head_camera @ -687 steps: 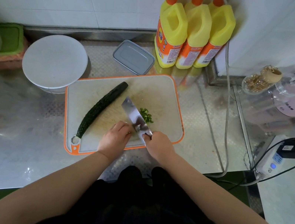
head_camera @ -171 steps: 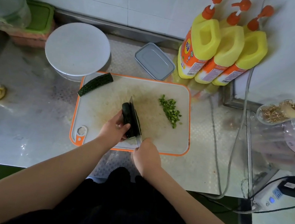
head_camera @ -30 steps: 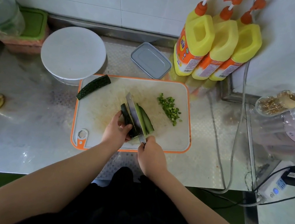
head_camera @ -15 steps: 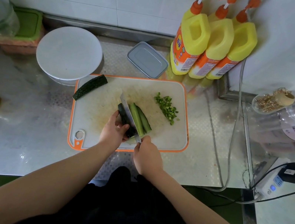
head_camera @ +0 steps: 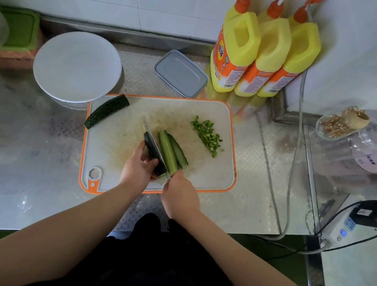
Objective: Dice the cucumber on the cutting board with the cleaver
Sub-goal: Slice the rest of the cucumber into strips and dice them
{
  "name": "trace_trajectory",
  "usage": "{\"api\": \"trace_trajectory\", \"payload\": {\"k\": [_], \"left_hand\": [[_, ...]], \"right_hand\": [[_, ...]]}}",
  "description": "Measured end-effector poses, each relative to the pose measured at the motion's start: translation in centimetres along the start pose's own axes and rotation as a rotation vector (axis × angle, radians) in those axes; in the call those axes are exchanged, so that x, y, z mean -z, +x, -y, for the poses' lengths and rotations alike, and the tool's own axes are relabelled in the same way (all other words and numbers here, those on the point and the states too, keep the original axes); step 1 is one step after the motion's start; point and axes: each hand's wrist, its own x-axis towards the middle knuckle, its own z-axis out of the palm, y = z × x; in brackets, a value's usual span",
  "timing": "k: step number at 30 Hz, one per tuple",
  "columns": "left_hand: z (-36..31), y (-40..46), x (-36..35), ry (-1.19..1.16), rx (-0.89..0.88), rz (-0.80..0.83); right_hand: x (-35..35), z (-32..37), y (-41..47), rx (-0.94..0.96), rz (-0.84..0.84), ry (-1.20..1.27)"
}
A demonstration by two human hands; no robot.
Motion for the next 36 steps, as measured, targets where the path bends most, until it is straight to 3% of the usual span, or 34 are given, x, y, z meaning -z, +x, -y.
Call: {"api": "trace_trajectory", "payload": {"k": [36], "left_hand": [[-1.3,-0.5,0.1,0.128,0.029,-0.005]], "right_hand": [[0.2,1.6,2.2,0.005,0.041,-0.073]]}}
